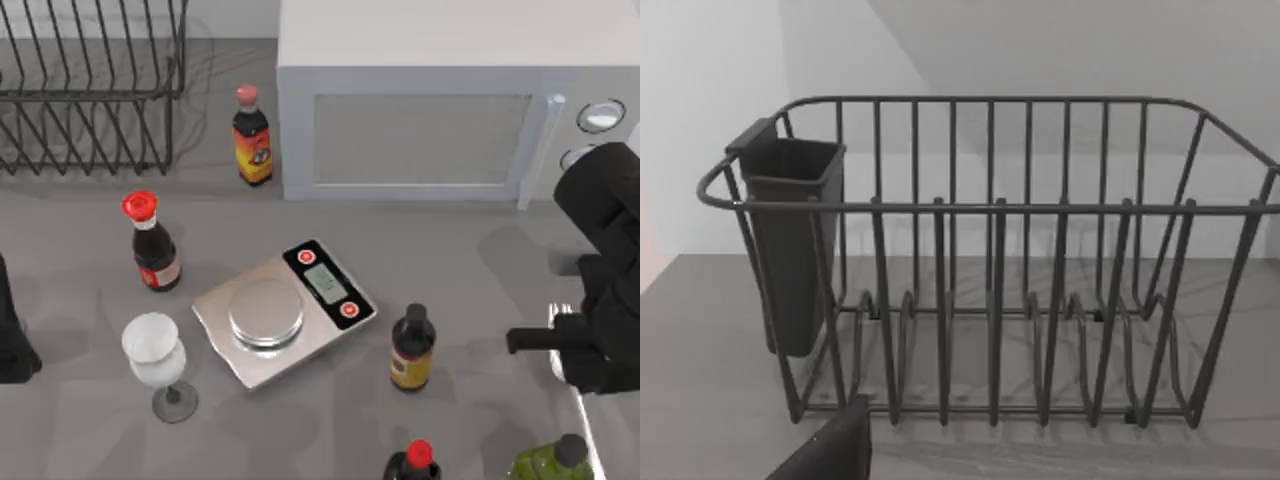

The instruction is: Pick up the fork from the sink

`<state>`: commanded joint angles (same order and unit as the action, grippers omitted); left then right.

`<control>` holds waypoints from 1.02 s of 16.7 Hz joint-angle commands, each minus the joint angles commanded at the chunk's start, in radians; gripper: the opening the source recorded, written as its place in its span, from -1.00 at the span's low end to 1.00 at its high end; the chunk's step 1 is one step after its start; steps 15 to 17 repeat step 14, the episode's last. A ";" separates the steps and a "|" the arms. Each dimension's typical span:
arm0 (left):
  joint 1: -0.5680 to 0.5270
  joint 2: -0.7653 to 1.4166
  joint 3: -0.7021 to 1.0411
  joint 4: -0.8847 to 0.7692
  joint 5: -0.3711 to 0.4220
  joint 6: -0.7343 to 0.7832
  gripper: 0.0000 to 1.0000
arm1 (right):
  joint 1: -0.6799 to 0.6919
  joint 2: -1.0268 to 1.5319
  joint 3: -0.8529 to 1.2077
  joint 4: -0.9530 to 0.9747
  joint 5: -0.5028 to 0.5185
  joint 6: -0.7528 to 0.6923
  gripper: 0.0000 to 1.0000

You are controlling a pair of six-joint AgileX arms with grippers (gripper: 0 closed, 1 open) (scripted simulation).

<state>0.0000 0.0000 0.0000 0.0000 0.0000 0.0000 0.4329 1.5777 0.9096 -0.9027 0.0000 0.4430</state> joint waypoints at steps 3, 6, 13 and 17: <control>0.000 0.000 0.000 0.000 0.000 0.000 1.00 | 0.000 0.000 0.000 0.000 0.000 0.000 0.21; 0.000 0.000 0.000 0.000 0.000 0.000 1.00 | 0.000 0.000 0.000 0.000 0.000 0.000 0.66; 0.000 0.000 0.000 0.000 0.000 0.000 1.00 | 0.000 0.000 0.000 0.000 0.000 0.000 1.00; 0.000 0.000 0.000 0.000 0.000 0.000 1.00 | 0.000 0.000 0.000 0.000 0.000 0.000 1.00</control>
